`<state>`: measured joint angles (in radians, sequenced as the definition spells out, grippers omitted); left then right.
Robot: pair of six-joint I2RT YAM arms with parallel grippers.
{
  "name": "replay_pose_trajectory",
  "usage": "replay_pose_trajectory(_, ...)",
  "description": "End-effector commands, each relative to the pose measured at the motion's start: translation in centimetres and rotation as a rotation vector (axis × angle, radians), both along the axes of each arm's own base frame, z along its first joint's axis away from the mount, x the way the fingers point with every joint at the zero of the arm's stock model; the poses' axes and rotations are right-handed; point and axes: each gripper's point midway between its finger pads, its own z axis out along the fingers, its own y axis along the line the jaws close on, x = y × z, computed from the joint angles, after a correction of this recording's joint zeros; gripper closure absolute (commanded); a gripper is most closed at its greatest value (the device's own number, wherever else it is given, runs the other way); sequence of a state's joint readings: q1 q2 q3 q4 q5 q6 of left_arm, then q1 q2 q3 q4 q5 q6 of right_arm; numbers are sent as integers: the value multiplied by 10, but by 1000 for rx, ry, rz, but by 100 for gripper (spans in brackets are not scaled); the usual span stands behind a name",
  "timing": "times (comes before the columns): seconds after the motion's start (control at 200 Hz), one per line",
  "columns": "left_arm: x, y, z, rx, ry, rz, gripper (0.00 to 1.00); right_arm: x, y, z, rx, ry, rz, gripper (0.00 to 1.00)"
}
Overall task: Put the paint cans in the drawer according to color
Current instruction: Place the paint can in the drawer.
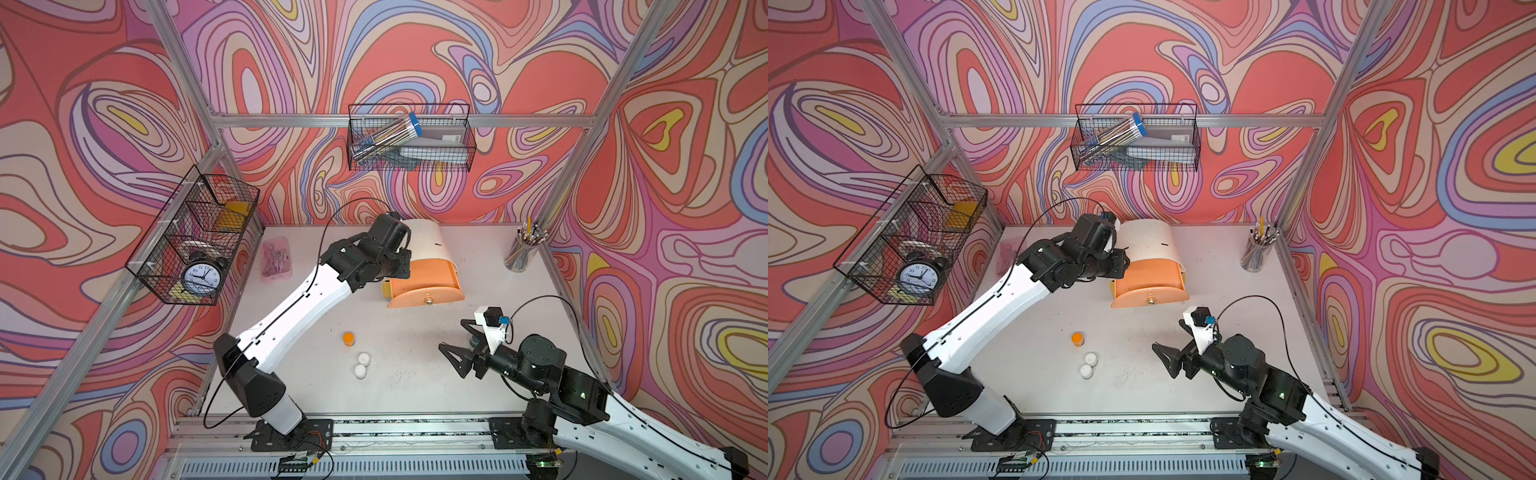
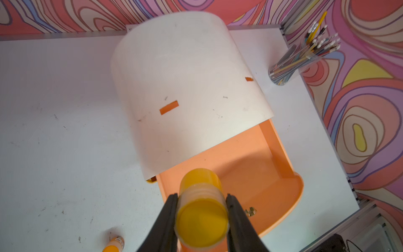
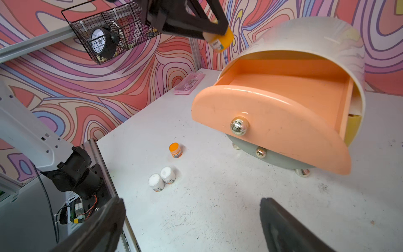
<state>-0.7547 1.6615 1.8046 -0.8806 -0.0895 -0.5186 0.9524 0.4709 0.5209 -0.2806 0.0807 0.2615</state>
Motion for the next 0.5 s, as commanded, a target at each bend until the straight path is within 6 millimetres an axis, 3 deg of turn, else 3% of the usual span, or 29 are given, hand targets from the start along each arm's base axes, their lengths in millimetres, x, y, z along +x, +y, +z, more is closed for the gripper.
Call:
replay_pose_trajectory(0.0,-3,-9,0,35,-5,-44,80,0,-2,-10,-15,15,-14,2)
replay_pose_trajectory(0.175,3,-13,-23,79,32,-31,75,-1,0,-11,-16,23,-3,2)
replay_pose_trajectory(0.27,3,-14,-33,99,48,-27,65,-1,-1,-10,-11,21,-5,2)
replay_pose_trajectory(0.496,7,-16,-52,139,73,-25,52,-2,-3,-8,-2,17,-7,2)
